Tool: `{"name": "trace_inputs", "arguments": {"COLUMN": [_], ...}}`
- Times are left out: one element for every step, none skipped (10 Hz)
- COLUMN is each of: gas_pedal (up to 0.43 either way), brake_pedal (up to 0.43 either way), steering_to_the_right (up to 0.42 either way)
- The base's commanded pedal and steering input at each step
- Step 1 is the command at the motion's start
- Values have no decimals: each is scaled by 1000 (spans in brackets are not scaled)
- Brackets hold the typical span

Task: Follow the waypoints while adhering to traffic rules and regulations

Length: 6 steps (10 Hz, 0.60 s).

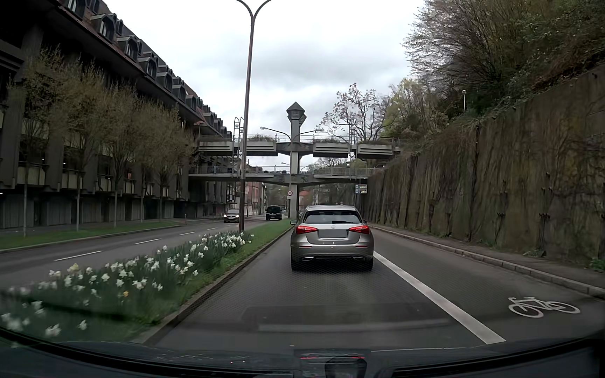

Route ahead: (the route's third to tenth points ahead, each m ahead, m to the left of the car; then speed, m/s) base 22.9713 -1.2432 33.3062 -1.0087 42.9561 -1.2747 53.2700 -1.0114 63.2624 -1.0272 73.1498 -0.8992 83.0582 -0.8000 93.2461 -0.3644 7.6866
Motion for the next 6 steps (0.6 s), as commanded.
{"name": "trace_inputs", "arguments": {"gas_pedal": [87, 87, 87, 87, 87, 87], "brake_pedal": [0, 0, 0, 0, 0, 0], "steering_to_the_right": [2, 2, 2, 2, 2, 2]}}
